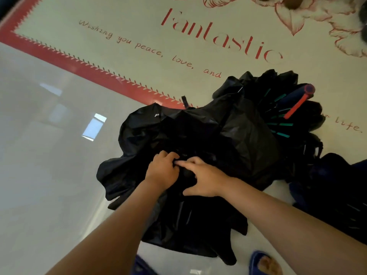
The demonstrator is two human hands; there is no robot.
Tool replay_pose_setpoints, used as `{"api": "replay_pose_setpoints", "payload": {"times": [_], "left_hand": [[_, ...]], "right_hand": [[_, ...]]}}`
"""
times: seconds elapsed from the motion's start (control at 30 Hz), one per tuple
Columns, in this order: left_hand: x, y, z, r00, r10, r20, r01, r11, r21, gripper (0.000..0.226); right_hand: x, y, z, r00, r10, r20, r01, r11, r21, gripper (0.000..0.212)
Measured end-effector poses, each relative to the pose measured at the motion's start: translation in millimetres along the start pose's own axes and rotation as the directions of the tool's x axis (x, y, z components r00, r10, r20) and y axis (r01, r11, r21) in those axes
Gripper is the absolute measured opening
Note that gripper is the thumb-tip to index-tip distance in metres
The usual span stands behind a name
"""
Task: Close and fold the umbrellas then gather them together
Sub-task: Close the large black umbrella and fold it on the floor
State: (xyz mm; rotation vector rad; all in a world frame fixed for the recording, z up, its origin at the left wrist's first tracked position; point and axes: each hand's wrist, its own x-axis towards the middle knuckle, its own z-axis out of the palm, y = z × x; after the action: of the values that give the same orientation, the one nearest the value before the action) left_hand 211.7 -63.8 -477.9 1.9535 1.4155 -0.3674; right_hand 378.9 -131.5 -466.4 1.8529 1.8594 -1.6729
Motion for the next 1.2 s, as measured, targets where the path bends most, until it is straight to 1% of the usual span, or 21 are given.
{"api": "replay_pose_setpoints", "payload": {"times": [0.07,0.13,0.2,0.27,0.33,0.37,0.43,0.5,0.57,0.63,0.73,0.77,0.8,0.87,0.9,0.97,1.0,1.03,1.07,1.13,1.2], "left_hand": [[13.9,-5.4,14.6,0.995,0.063,-0.083,-0.054,0.993,0.103,0.048],[30.8,-9.9,27.2,0.978,0.129,-0.166,-0.101,0.981,0.169,0.054],[48.0,-15.3,39.0,0.951,0.202,-0.235,-0.157,0.968,0.198,0.061],[69.0,-23.3,44.2,0.905,0.238,-0.353,-0.165,0.960,0.226,0.067],[91.0,-33.8,42.9,0.859,0.205,-0.469,-0.086,0.961,0.263,0.076],[99.8,-37.7,39.3,0.855,0.164,-0.492,-0.030,0.963,0.269,0.081],[115.4,-45.3,30.4,0.874,0.048,-0.484,0.079,0.968,0.238,0.092],[127.8,-51.9,19.2,0.897,-0.043,-0.439,0.175,0.948,0.265,0.101],[133.7,-53.7,4.4,0.904,-0.061,-0.423,0.227,0.907,0.355,0.103],[134.0,-52.7,-12.9,0.886,-0.053,-0.461,0.256,0.885,0.389,0.095],[128.3,-50.1,-36.1,0.828,-0.042,-0.559,0.247,0.922,0.297,0.073],[126.1,-49.4,-41.8,0.831,-0.046,-0.554,0.234,0.933,0.274,0.062],[123.0,-48.3,-46.1,0.849,-0.051,-0.526,0.217,0.941,0.260,0.050],[115.0,-48.6,-49.4,0.899,-0.046,-0.435,0.169,0.953,0.250,0.031],[109.5,-48.5,-50.6,0.920,-0.036,-0.391,0.144,0.957,0.250,0.028],[94.3,-45.6,-55.5,0.951,0.015,-0.309,0.066,0.966,0.249,0.032],[85.7,-42.3,-60.7,0.956,0.055,-0.287,0.013,0.973,0.232,0.035],[75.3,-36.6,-68.0,0.951,0.100,-0.294,-0.040,0.978,0.204,0.037],[63.5,-29.6,-77.2,0.932,0.141,-0.333,-0.089,0.982,0.168,0.038],[37.2,-14.8,-96.7,0.877,0.202,-0.436,-0.165,0.979,0.120,0.041],[8.8,-2.6,-109.8,0.834,0.240,-0.497,-0.207,0.971,0.121,0.050]], "right_hand": [[16.7,7.5,3.7,0.998,-0.052,-0.037,0.049,0.996,-0.072,0.081],[35.4,13.9,0.8,0.990,-0.097,-0.105,0.086,0.991,-0.104,0.061],[51.0,15.6,-5.5,0.976,-0.142,-0.165,0.128,0.988,-0.088,0.037],[64.7,14.8,-14.1,0.957,-0.185,-0.225,0.174,0.983,-0.064,0.024],[74.9,14.7,-20.7,0.932,-0.252,-0.259,0.240,0.968,-0.078,0.020],[78.4,16.2,-23.1,0.919,-0.283,-0.273,0.265,0.959,-0.100,0.020],[84.2,21.9,-25.8,0.888,-0.341,-0.307,0.314,0.940,-0.135,0.020],[88.7,26.9,-28.2,0.845,-0.404,-0.351,0.370,0.915,-0.162,0.019],[93.7,30.3,-29.9,0.795,-0.457,-0.399,0.411,0.890,-0.200,0.019],[98.8,34.4,-30.8,0.762,-0.469,-0.446,0.417,0.883,-0.217,0.020],[102.0,38.2,-29.2,0.755,-0.422,-0.502,0.381,0.905,-0.188,0.022],[102.4,38.3,-28.2,0.764,-0.389,-0.514,0.358,0.919,-0.164,0.021],[102.8,37.7,-26.4,0.784,-0.337,-0.522,0.316,0.940,-0.132,0.018],[99.5,30.3,-19.7,0.839,-0.166,-0.519,0.189,0.982,-0.009,0.014],[96.9,23.9,-16.7,0.867,-0.059,-0.495,0.126,0.987,0.103,0.014],[90.6,11.1,-12.7,0.908,0.151,-0.390,-0.026,0.951,0.307,0.012],[85.4,4.1,-13.6,0.914,0.210,-0.347,-0.096,0.943,0.318,0.011],[78.5,-2.1,-15.8,0.912,0.228,-0.340,-0.133,0.950,0.281,0.013],[70.4,-7.0,-18.9,0.906,0.225,-0.359,-0.136,0.957,0.256,0.014],[50.1,-14.8,-24.3,0.887,0.197,-0.418,-0.095,0.963,0.252,0.015],[24.5,-22.4,-25.4,0.871,0.165,-0.462,-0.056,0.969,0.242,0.018]]}}
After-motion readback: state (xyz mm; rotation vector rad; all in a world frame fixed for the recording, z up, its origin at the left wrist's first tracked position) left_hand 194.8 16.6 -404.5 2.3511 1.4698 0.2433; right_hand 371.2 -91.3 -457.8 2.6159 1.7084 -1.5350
